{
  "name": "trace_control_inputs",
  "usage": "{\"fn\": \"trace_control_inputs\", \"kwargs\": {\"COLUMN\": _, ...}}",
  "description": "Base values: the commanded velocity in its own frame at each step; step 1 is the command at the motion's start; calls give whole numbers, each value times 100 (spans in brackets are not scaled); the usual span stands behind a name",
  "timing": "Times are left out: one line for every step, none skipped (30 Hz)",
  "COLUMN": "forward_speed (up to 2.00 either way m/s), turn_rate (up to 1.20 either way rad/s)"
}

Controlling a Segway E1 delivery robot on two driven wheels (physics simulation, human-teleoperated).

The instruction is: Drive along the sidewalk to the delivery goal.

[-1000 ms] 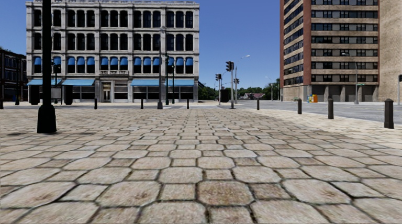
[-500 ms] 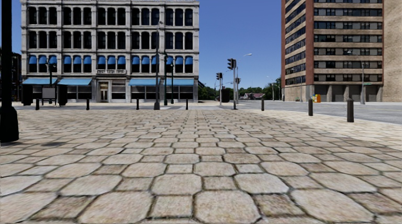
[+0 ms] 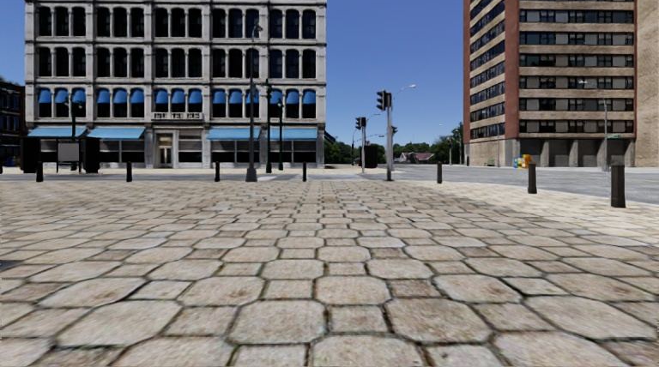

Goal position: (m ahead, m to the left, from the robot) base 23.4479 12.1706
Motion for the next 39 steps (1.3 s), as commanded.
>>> {"fn": "trace_control_inputs", "kwargs": {"forward_speed": 200, "turn_rate": 0}}
{"fn": "trace_control_inputs", "kwargs": {"forward_speed": 200, "turn_rate": 0}}
{"fn": "trace_control_inputs", "kwargs": {"forward_speed": 200, "turn_rate": 0}}
{"fn": "trace_control_inputs", "kwargs": {"forward_speed": 200, "turn_rate": 0}}
{"fn": "trace_control_inputs", "kwargs": {"forward_speed": 200, "turn_rate": 0}}
{"fn": "trace_control_inputs", "kwargs": {"forward_speed": 200, "turn_rate": 0}}
{"fn": "trace_control_inputs", "kwargs": {"forward_speed": 200, "turn_rate": 0}}
{"fn": "trace_control_inputs", "kwargs": {"forward_speed": 200, "turn_rate": 0}}
{"fn": "trace_control_inputs", "kwargs": {"forward_speed": 200, "turn_rate": 0}}
{"fn": "trace_control_inputs", "kwargs": {"forward_speed": 200, "turn_rate": 0}}
{"fn": "trace_control_inputs", "kwargs": {"forward_speed": 200, "turn_rate": 0}}
{"fn": "trace_control_inputs", "kwargs": {"forward_speed": 200, "turn_rate": 0}}
{"fn": "trace_control_inputs", "kwargs": {"forward_speed": 200, "turn_rate": 0}}
{"fn": "trace_control_inputs", "kwargs": {"forward_speed": 200, "turn_rate": 0}}
{"fn": "trace_control_inputs", "kwargs": {"forward_speed": 200, "turn_rate": 0}}
{"fn": "trace_control_inputs", "kwargs": {"forward_speed": 200, "turn_rate": 0}}
{"fn": "trace_control_inputs", "kwargs": {"forward_speed": 200, "turn_rate": 0}}
{"fn": "trace_control_inputs", "kwargs": {"forward_speed": 200, "turn_rate": 0}}
{"fn": "trace_control_inputs", "kwargs": {"forward_speed": 200, "turn_rate": 0}}
{"fn": "trace_control_inputs", "kwargs": {"forward_speed": 200, "turn_rate": 0}}
{"fn": "trace_control_inputs", "kwargs": {"forward_speed": 200, "turn_rate": 0}}
{"fn": "trace_control_inputs", "kwargs": {"forward_speed": 200, "turn_rate": 0}}
{"fn": "trace_control_inputs", "kwargs": {"forward_speed": 200, "turn_rate": 0}}
{"fn": "trace_control_inputs", "kwargs": {"forward_speed": 200, "turn_rate": 0}}
{"fn": "trace_control_inputs", "kwargs": {"forward_speed": 200, "turn_rate": 0}}
{"fn": "trace_control_inputs", "kwargs": {"forward_speed": 200, "turn_rate": 0}}
{"fn": "trace_control_inputs", "kwargs": {"forward_speed": 200, "turn_rate": 0}}
{"fn": "trace_control_inputs", "kwargs": {"forward_speed": 200, "turn_rate": 0}}
{"fn": "trace_control_inputs", "kwargs": {"forward_speed": 200, "turn_rate": 0}}
{"fn": "trace_control_inputs", "kwargs": {"forward_speed": 200, "turn_rate": 0}}
{"fn": "trace_control_inputs", "kwargs": {"forward_speed": 200, "turn_rate": 0}}
{"fn": "trace_control_inputs", "kwargs": {"forward_speed": 200, "turn_rate": 0}}
{"fn": "trace_control_inputs", "kwargs": {"forward_speed": 200, "turn_rate": 0}}
{"fn": "trace_control_inputs", "kwargs": {"forward_speed": 200, "turn_rate": 0}}
{"fn": "trace_control_inputs", "kwargs": {"forward_speed": 200, "turn_rate": 0}}
{"fn": "trace_control_inputs", "kwargs": {"forward_speed": 200, "turn_rate": 0}}
{"fn": "trace_control_inputs", "kwargs": {"forward_speed": 200, "turn_rate": 0}}
{"fn": "trace_control_inputs", "kwargs": {"forward_speed": 200, "turn_rate": 0}}
{"fn": "trace_control_inputs", "kwargs": {"forward_speed": 200, "turn_rate": 0}}
